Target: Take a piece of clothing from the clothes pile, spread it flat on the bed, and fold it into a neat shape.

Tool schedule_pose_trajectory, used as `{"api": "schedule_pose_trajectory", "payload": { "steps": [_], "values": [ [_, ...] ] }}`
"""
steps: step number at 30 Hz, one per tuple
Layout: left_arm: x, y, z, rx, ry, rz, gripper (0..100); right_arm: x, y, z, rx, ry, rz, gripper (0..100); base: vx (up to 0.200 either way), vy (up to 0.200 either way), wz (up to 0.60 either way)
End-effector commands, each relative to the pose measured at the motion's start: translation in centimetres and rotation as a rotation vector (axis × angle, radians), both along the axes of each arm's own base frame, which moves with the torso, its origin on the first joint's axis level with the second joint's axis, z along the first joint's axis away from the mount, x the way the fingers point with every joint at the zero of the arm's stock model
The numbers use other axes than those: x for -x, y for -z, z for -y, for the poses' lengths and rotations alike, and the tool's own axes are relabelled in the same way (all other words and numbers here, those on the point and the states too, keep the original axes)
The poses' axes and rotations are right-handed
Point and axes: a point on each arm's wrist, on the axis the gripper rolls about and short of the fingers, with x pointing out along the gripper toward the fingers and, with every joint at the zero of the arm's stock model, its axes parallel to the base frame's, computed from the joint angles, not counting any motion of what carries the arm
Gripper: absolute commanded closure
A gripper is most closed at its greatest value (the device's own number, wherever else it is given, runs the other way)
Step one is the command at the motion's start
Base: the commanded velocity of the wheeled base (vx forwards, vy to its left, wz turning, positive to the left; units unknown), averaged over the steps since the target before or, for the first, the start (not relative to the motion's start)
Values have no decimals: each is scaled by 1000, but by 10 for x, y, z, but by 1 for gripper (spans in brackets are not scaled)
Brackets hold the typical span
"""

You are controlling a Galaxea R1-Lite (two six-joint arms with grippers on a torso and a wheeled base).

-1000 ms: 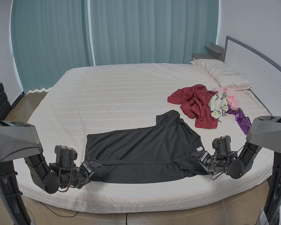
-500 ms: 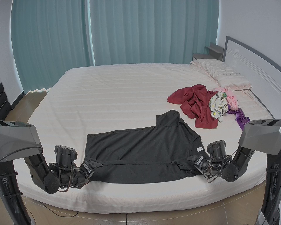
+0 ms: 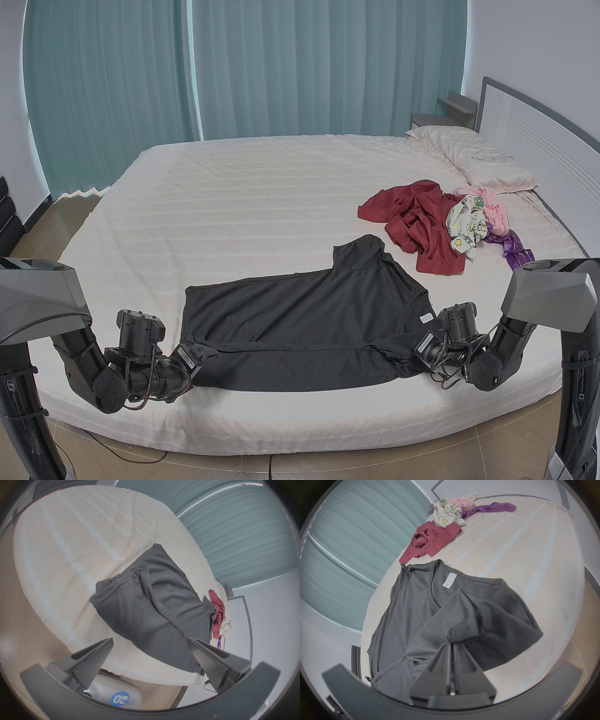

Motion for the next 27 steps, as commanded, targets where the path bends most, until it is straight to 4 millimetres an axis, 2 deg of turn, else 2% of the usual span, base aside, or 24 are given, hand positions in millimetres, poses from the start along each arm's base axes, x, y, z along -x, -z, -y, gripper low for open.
{"api": "schedule_pose_trajectory", "payload": {
  "steps": [1, 11, 16, 26, 27],
  "values": [
    [0, 0, 0, 1, -1, -1, 0, 6, -1, -1, 21, 12, -2, 100, 0, 0, 0],
    [0, 1, 0, 0, 0, -2, 0, 20, -30, 4, 13, 14, 37, 100, 0, 0, 0],
    [0, 0, 0, 0, 0, 0, 0, 27, -38, 6, 7, 2, 41, 100, 0, 0, 0],
    [0, 0, 0, 0, 0, -2, 0, 39, -32, 5, 14, -22, -7, 100, 0, 0, 0],
    [0, 0, 0, 0, 0, -2, 0, 40, -33, 5, 12, -21, -5, 0, 0, 0, 0]
  ]
}}
